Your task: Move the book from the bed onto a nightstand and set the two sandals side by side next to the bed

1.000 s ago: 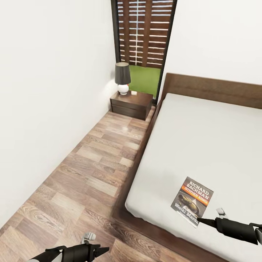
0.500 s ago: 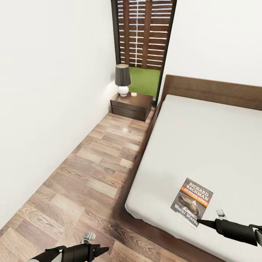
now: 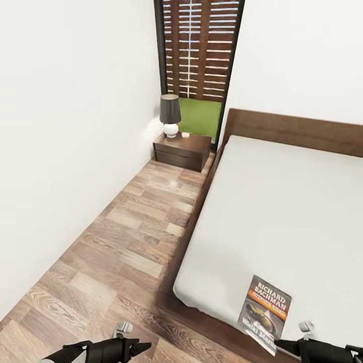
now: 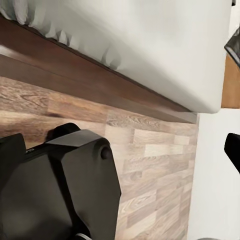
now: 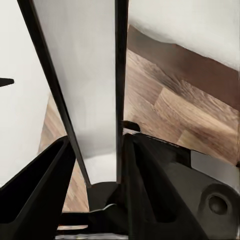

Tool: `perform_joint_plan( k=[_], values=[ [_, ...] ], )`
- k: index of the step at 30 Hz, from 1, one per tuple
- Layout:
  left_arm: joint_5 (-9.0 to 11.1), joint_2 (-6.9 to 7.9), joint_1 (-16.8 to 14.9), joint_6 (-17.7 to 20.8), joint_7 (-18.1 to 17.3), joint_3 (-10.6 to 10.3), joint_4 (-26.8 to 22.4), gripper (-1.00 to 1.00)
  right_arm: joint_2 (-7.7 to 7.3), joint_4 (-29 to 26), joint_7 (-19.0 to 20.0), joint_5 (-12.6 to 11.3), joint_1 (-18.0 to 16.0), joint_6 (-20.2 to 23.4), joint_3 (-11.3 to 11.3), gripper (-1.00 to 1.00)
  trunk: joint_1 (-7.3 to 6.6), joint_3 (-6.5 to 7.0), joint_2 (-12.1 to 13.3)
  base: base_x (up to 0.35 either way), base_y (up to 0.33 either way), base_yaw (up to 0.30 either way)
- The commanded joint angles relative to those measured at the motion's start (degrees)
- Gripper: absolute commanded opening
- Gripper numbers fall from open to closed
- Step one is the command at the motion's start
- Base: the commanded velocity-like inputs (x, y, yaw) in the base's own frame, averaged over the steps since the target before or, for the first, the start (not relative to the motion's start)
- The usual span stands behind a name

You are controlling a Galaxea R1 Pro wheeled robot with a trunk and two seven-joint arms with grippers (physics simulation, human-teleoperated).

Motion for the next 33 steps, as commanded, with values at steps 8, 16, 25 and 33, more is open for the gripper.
perform_joint_plan(
  k=[8, 16, 25, 33],
  values=[
    [0.48, 0.15, 0.39, 0.06, 1.74, -0.45, 0.0, 1.0, 0.83, 5.4, 0.29, 7.32, -0.02, -3.46, 0.05, -1.0, 0.03, 0.66, -0.1, 0.0, 0.0, 0.0],
    [0.12, 1.65, 3.18, -0.17, 14.62, -0.51, -0.04, 1.0, 0.88, 5.86, 0.38, 7.77, -0.01, -3.92, -0.03, -1.0, 0.03, 1.41, -0.1, 0.0, 0.0, 0.0],
    [-9.3, 3.74, 5.66, -3.97, 18.4, -0.67, -0.02, 1.0, 0.87, 5.95, 0.47, 7.77, -0.01, -3.89, -0.05, -1.0, 0.03, 2.25, -0.1, 0.0, 0.0, 0.0],
    [-11.05, 3.4, 5.85, -4.15, 22.11, -0.68, -0.01, 1.0, 0.88, 5.96, 0.48, 7.71, -0.01, -3.9, -0.05, -1.0, 0.03, 3.0, -0.1, 0.0, 0.0, 0.0]
  ],
)
